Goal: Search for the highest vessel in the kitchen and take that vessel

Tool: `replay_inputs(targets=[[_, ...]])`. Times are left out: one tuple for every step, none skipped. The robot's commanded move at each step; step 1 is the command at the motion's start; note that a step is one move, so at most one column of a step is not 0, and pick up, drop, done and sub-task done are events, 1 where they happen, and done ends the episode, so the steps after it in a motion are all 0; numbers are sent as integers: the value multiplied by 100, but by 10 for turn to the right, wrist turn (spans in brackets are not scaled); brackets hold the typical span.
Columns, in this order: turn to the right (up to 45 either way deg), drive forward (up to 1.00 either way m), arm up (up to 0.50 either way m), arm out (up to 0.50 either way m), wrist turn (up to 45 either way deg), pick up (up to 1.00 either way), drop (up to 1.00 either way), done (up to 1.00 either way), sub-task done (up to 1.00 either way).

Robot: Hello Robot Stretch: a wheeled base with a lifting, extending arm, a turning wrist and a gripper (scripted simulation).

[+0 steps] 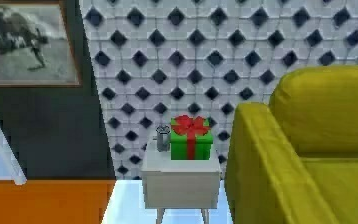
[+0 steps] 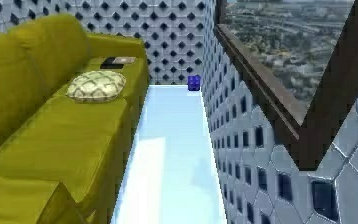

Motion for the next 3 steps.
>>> replay_inputs(targets=[[-450, 0, 0, 0, 0, 0, 0, 0, 0], [-450, 0, 0, 0, 0, 0, 0, 0, 0], [0, 45, 0, 0, 0, 0, 0, 0, 0]])
